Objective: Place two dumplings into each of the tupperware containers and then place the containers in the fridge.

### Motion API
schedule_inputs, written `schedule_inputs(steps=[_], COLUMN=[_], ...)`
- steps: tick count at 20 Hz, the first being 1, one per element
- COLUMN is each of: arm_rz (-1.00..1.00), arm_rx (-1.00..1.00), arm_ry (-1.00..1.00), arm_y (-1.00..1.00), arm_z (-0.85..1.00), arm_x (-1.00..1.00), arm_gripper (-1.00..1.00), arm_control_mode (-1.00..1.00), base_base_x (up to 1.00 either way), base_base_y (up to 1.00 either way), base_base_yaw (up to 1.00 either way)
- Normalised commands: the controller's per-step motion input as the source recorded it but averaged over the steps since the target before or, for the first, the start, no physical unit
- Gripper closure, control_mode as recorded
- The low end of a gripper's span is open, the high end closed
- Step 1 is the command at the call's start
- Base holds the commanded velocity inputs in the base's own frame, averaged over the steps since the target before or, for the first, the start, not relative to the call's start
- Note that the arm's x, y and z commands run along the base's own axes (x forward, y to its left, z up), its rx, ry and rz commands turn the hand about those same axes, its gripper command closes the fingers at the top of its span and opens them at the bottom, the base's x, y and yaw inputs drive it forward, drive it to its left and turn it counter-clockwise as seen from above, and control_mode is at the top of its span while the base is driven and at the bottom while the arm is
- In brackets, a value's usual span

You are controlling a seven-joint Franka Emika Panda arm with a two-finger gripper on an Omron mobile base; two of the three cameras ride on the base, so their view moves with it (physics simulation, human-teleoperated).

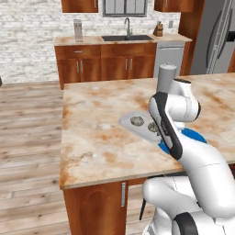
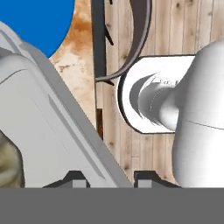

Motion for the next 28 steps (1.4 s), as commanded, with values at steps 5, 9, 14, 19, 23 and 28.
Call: schedule_inputs(steps=[5,9,14,19,23,28], arm_rz=[-0.47,-0.33,-0.07,0.14,0.01,0.00], arm_rx=[0.00,0.00,-0.01,-0.02,-0.08,-0.02], arm_ry=[0.13,0.13,-0.06,-0.22,-0.11,0.01], arm_y=[0.13,0.09,0.08,-0.05,0.14,0.09], arm_z=[0.70,0.58,0.52,0.25,0.05,0.09], arm_x=[-0.39,-0.54,-0.70,-0.76,-0.29,-0.05], arm_gripper=[1.00,1.00,1.00,1.00,1.00,1.00], arm_control_mode=[-1.00,-1.00,-1.00,-1.00,-1.00,-1.00], base_base_x=[0.00,0.00,0.00,0.00,0.00,0.00], base_base_y=[0.00,0.00,0.00,0.00,0.00,0.00], base_base_yaw=[0.00,0.00,0.00,0.00,0.00,0.00])
